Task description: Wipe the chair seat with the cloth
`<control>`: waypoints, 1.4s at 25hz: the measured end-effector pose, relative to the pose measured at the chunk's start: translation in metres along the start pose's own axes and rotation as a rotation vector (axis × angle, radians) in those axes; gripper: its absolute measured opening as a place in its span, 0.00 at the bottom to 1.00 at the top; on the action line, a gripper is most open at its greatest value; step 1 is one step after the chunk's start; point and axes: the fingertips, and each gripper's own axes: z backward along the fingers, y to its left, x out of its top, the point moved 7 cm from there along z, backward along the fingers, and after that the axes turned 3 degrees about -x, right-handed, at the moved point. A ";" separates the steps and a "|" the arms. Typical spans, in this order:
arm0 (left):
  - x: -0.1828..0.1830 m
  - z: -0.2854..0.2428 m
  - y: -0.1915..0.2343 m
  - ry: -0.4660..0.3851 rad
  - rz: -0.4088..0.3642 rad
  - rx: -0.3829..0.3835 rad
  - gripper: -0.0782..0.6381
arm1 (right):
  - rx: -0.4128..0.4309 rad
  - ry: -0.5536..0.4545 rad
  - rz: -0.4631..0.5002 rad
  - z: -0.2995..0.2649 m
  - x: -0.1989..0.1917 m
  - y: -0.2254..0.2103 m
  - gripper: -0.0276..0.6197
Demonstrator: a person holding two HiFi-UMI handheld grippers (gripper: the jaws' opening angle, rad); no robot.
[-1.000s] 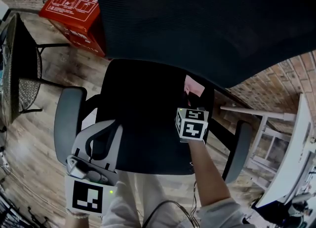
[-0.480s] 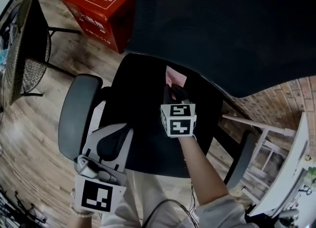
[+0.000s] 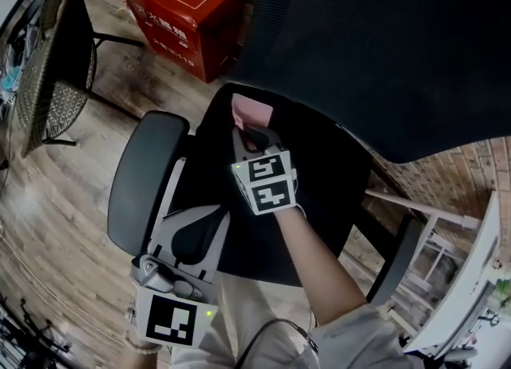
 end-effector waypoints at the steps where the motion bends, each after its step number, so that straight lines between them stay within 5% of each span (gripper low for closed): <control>1: 0.000 0.001 0.001 -0.002 0.000 0.000 0.13 | 0.016 -0.006 0.002 -0.002 0.003 0.005 0.12; 7: 0.000 0.004 0.006 -0.001 0.000 0.002 0.13 | 0.065 0.010 0.012 -0.005 0.003 0.021 0.12; 16: 0.000 -0.001 -0.004 0.006 -0.030 -0.041 0.13 | -0.019 0.060 -0.020 0.022 -0.029 0.004 0.12; 35: 0.027 -0.048 -0.061 0.009 -0.113 -0.182 0.13 | -0.414 0.216 -0.218 0.168 -0.151 -0.100 0.12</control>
